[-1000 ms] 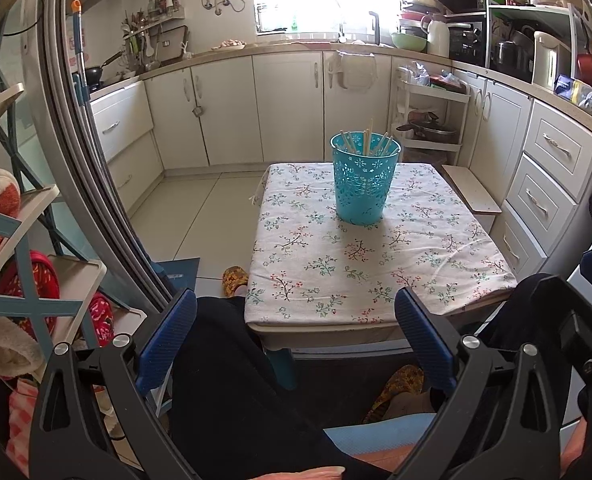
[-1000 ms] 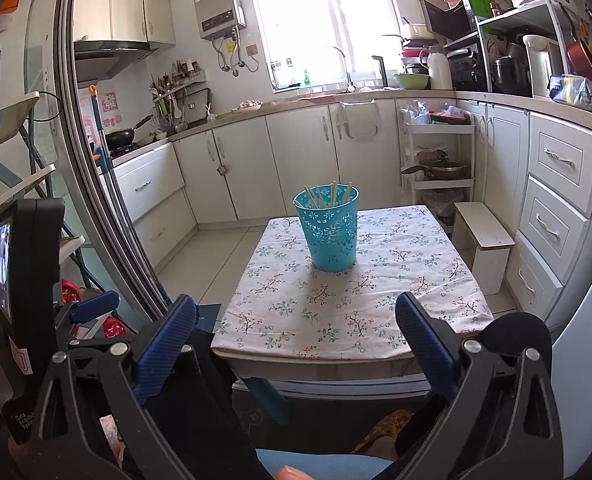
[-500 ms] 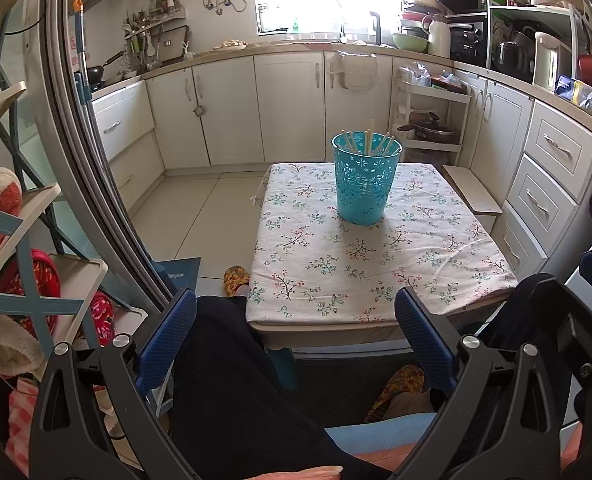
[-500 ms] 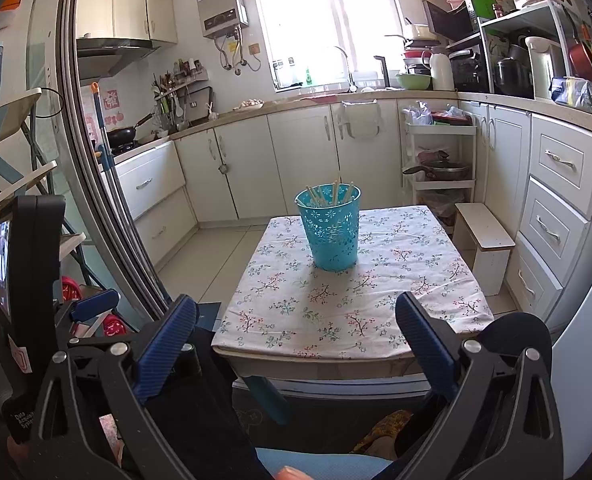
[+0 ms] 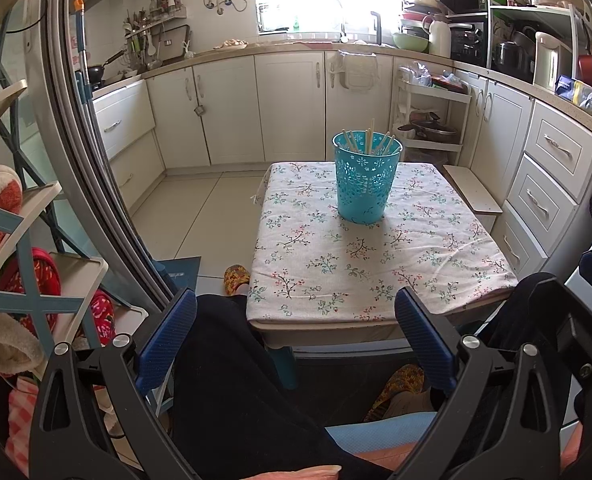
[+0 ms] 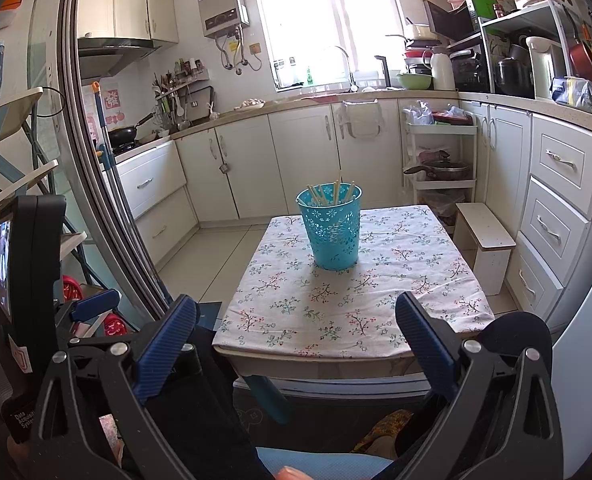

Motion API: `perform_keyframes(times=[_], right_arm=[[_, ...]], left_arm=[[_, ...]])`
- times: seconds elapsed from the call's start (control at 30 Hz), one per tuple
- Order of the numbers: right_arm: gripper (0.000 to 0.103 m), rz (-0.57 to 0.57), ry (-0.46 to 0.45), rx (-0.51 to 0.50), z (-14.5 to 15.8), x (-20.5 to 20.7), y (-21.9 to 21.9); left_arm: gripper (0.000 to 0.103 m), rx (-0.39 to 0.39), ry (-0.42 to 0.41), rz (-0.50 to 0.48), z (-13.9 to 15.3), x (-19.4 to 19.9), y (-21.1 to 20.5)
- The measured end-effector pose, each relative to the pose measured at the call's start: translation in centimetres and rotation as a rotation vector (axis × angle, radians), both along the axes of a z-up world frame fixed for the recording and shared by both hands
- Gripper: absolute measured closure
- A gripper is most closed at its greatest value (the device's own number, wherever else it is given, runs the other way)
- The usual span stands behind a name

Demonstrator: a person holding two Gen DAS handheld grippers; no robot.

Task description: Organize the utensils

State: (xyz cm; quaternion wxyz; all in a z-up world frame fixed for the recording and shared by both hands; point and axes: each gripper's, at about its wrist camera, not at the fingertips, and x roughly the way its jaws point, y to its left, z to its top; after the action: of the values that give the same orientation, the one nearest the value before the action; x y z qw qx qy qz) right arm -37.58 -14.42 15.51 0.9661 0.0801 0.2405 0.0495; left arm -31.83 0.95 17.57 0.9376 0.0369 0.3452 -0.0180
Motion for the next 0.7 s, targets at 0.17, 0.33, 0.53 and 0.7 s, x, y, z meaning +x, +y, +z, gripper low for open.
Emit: perform_keyframes(times=[0.17,0.33,0.53,0.7], right_arm=[[0.007,0.000,0.000,0.000,0.01,-0.03,0.03],[0.007,0.000,-0.001,0.000,0.04,-0.05,0.06],[0.007,0.000,-0.001,0.000,0.04,-0.09,0.08],[0.007,-0.001,-0.001,0.000,0.02,-0.11,0.13]], left_arm=[[0.008,-0.003,0.000,0.005,-0.05,-0.25,0.17],[0.008,-0.003,-0.002,0.006,-0.03,-0.45,0.28],[0.008,-0.004,-0.001,0.007,-0.05,-0.44,0.30],[0.008,-0.004,-0.001,0.007,-0.07,-0.44,0.39]])
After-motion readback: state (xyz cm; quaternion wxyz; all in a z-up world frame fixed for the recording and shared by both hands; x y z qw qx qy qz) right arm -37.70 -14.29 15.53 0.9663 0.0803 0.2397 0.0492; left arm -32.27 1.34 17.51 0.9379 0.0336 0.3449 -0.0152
